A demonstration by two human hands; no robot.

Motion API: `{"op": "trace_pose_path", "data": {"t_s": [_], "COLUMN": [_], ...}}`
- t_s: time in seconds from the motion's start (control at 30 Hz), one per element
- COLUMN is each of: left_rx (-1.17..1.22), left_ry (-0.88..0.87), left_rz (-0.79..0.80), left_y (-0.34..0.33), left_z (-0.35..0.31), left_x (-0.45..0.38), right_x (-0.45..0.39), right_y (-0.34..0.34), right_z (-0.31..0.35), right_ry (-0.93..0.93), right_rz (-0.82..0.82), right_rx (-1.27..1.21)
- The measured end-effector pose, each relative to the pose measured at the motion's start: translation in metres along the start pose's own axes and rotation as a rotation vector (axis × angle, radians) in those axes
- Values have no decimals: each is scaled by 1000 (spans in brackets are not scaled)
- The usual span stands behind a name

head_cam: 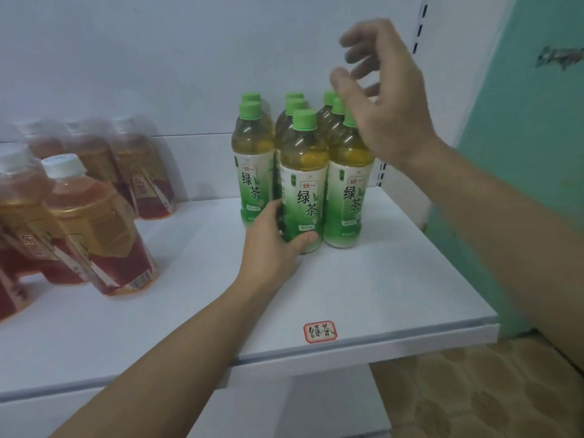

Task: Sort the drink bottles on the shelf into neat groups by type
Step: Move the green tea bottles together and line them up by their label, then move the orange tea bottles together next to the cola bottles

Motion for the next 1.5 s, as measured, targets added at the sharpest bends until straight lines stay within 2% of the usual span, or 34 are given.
{"op": "trace_pose_path", "data": {"t_s": [0.03, 0.1, 0.2, 0.33, 0.5, 0.93, 1.17, 1.3, 1.4, 1.5], "left_rx": [0, -18, -79, -153, -204, -231, -285, -462, -692, -779], "left_ry": [-3, -14, -32, -45, -50, -67, -37, -68, -78, -62], "left_rz": [-4, -15, -37, -24, -5, -22, -6, 79, 137, 131], "left_y": [1, 2, 1, -2, -4, -2, -1, 12, 44, 96], "left_z": [0, -1, -3, -3, -3, -5, -6, -10, 2, 17], "left_x": [0, 1, 3, 2, 0, 4, 6, 20, 45, 77], "right_x": [18, 61, 124, 163, 170, 172, 165, 153, 151, 140], "right_y": [16, 22, 3, -29, -34, -31, -15, 4, -10, -53], "right_z": [-13, -44, -84, -114, -125, -132, -116, -74, -27, 14], "right_ry": [-61, -221, -451, -648, -633, -653, -551, -259, -14, 64], "right_rz": [-138, -222, -117, 162, 247, 202, 101, 28, 160, 367], "right_rx": [-100, -239, -323, -331, -266, -294, -173, -39, 4, -27]}}
Point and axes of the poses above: each hand's wrist, its own x-axis away from the middle knuckle, its own y-axis out of the back of the hand, z = x × y, the point moved 9 cm from there along -x, towards the middle knuckle, and after that the axes turned 14 degrees about -x, right-handed, at the moved point
